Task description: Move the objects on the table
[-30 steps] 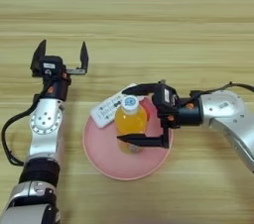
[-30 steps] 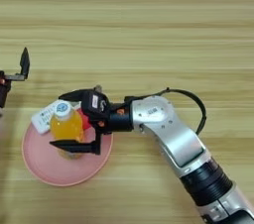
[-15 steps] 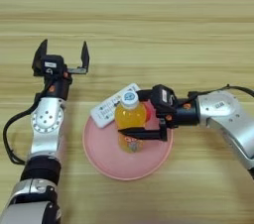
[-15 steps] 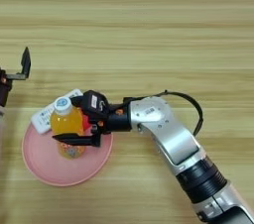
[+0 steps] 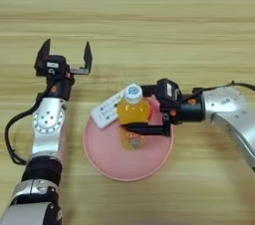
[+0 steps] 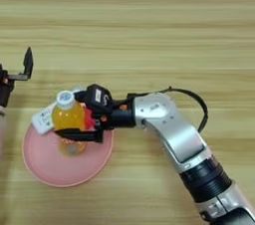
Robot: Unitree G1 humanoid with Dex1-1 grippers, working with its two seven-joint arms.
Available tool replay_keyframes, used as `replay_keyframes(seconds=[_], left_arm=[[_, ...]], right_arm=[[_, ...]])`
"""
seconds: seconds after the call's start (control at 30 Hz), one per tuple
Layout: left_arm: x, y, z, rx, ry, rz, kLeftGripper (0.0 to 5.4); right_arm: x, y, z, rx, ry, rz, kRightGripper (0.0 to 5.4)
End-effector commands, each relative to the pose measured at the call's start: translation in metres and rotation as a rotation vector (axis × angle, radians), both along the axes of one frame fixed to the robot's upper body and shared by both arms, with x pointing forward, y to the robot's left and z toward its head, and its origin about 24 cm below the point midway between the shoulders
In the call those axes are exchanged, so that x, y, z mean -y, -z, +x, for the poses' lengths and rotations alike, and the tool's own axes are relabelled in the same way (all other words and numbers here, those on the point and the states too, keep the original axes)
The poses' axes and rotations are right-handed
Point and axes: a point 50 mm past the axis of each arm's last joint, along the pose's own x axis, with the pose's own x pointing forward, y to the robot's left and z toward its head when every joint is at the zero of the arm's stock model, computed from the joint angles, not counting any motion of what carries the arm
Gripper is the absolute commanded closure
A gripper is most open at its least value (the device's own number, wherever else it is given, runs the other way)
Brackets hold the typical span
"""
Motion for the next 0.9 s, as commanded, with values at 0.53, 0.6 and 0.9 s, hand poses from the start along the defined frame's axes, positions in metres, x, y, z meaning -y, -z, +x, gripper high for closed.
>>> replay_keyframes(seconds=[0.53,0.6,0.9], left_arm=[[0.004,-0.065,-0.015,0.133,0.448,-0.018,0.00],[0.007,-0.073,-0.021,0.127,0.533,0.047,0.00],[0.033,-0.065,-0.052,-0.006,0.923,0.241,0.00]], right_arm=[[0.046,-0.076,0.038,0.165,0.197,0.112,1.77],[0.050,-0.075,0.041,0.156,0.216,0.103,1.77],[0.056,-0.064,0.049,0.118,0.237,0.071,1.77]])
